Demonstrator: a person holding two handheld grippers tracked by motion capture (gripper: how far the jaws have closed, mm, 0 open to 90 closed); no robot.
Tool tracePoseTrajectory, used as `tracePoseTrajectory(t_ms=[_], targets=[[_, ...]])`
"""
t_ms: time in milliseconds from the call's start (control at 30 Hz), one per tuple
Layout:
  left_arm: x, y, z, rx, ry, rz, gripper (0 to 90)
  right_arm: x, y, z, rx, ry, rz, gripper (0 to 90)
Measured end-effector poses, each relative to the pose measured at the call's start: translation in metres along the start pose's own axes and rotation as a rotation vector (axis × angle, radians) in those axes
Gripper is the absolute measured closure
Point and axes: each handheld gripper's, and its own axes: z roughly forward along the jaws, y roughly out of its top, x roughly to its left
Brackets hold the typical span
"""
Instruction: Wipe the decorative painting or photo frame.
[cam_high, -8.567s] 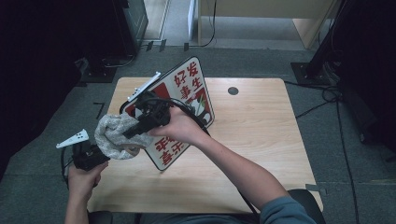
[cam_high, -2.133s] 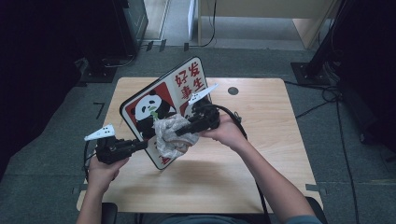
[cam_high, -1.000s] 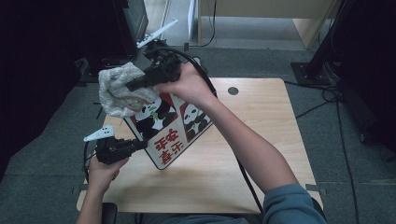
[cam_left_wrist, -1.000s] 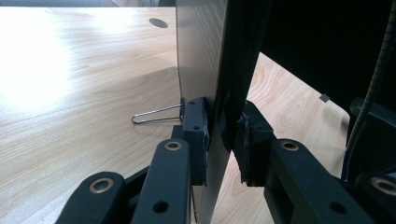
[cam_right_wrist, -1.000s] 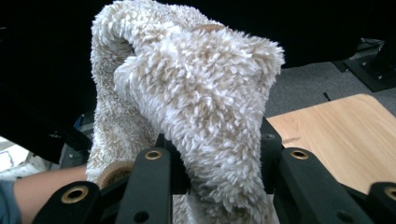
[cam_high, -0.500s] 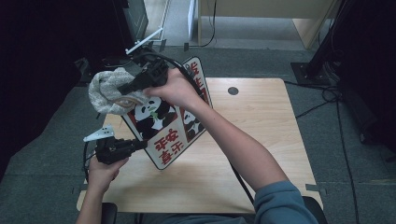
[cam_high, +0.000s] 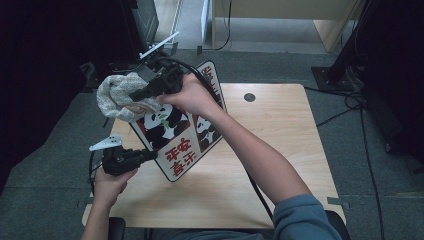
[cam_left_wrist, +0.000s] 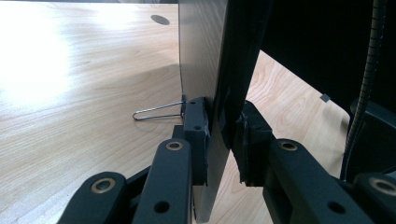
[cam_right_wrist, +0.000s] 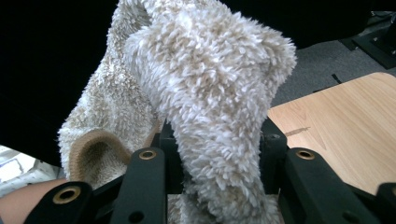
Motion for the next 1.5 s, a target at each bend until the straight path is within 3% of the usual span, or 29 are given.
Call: tracePoseTrajectory(t_ms=[433,1500], targets=[[-0.001,0.0,-0.001,0.003,0.011,0.007,77.9,-0.005,-0.002,-0.006,-0.003,0.003,0.011,64.1],[0.0,-0.001,-0.002,0.001,0.014,0.005,78.5,-0.026,-0.006,-0.029,0.005,-0.06,0.056,64.3]])
